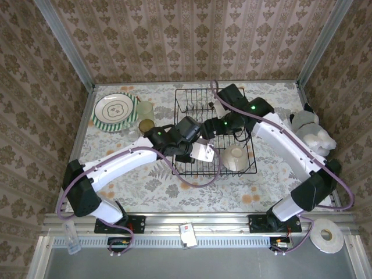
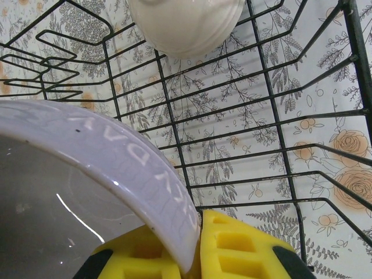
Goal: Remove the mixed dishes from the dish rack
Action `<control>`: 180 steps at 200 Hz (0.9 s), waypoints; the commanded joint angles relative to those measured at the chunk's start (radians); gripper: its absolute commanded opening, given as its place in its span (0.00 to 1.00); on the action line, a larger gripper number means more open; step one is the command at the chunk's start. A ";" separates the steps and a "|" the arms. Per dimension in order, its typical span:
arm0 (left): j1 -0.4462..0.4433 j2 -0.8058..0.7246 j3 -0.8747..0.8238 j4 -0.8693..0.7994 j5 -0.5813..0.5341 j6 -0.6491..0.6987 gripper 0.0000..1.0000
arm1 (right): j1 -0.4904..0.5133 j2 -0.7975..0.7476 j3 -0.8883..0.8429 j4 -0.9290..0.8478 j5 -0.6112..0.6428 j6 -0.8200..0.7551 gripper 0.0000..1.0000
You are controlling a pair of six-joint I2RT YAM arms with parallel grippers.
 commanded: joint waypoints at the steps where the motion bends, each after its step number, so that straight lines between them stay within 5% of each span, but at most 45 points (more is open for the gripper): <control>1: -0.012 -0.023 0.005 0.043 -0.026 0.037 0.00 | 0.029 0.032 0.044 -0.077 0.096 -0.022 0.80; 99: -0.014 -0.010 -0.003 0.064 -0.047 0.053 0.00 | 0.086 0.110 0.076 -0.135 0.240 -0.015 0.52; 180: -0.012 -0.018 -0.027 0.113 -0.051 0.049 0.00 | 0.092 0.133 0.063 -0.125 0.222 -0.005 0.26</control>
